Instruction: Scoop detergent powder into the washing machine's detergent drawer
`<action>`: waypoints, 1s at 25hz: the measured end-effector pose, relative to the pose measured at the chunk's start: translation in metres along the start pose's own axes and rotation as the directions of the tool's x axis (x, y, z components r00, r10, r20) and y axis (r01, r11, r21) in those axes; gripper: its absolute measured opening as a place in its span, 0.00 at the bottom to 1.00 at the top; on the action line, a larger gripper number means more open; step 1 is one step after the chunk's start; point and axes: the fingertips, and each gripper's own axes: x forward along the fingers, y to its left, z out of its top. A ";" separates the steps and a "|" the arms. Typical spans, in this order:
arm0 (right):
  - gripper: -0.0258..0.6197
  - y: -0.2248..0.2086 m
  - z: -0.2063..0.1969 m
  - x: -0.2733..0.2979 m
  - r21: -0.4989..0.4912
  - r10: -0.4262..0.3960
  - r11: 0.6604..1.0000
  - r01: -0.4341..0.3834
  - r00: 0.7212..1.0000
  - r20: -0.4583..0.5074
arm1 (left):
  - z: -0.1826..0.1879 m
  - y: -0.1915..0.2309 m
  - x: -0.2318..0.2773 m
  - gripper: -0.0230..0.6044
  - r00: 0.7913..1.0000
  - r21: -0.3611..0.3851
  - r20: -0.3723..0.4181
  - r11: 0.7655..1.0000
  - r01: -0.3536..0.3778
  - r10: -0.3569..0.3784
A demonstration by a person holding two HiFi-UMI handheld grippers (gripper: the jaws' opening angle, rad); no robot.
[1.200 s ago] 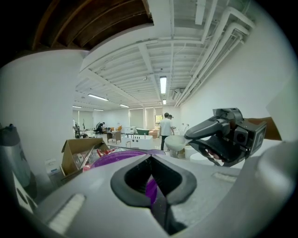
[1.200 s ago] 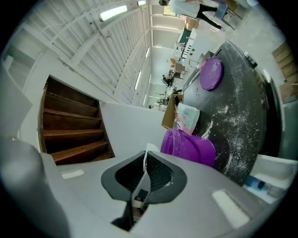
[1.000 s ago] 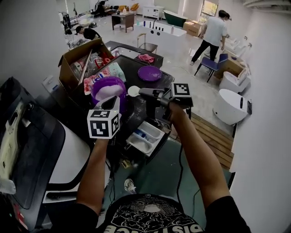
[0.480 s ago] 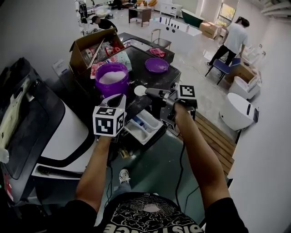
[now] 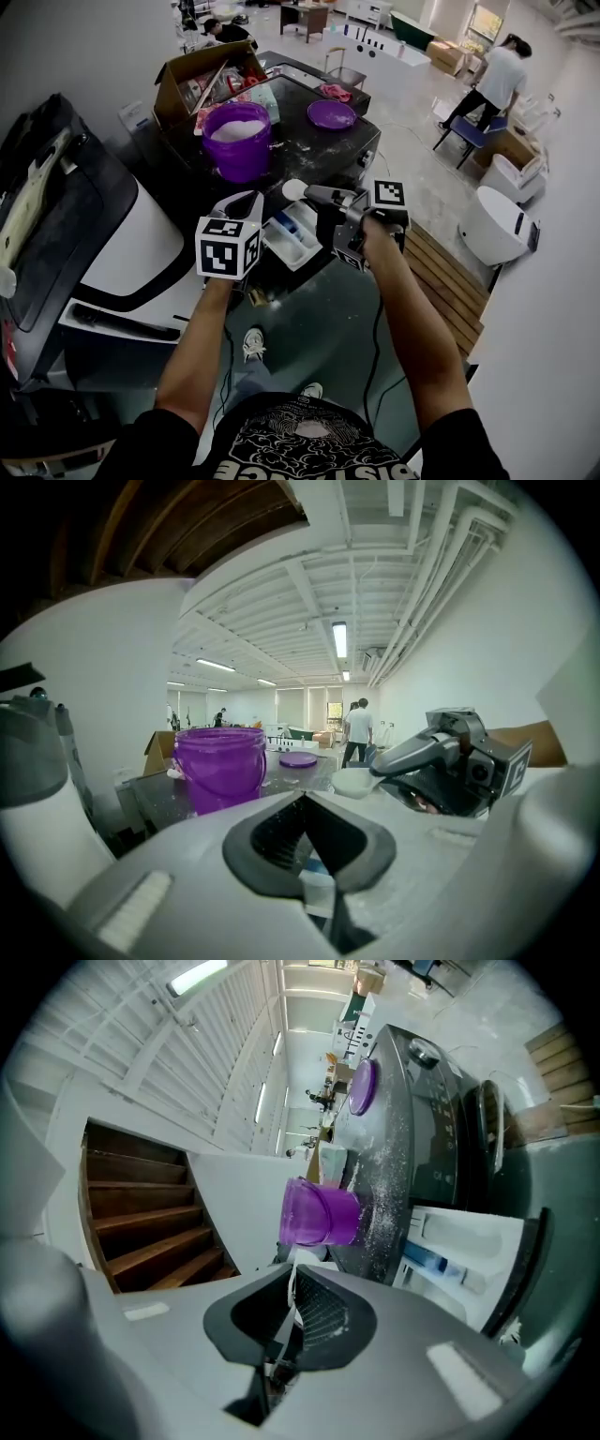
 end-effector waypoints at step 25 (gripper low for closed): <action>0.09 -0.078 -0.041 -0.014 -0.182 -0.247 0.955 0.233 0.967 -0.058 | -0.064 -0.020 -0.013 0.04 0.996 -0.028 -0.087 0.999 0.021 -0.023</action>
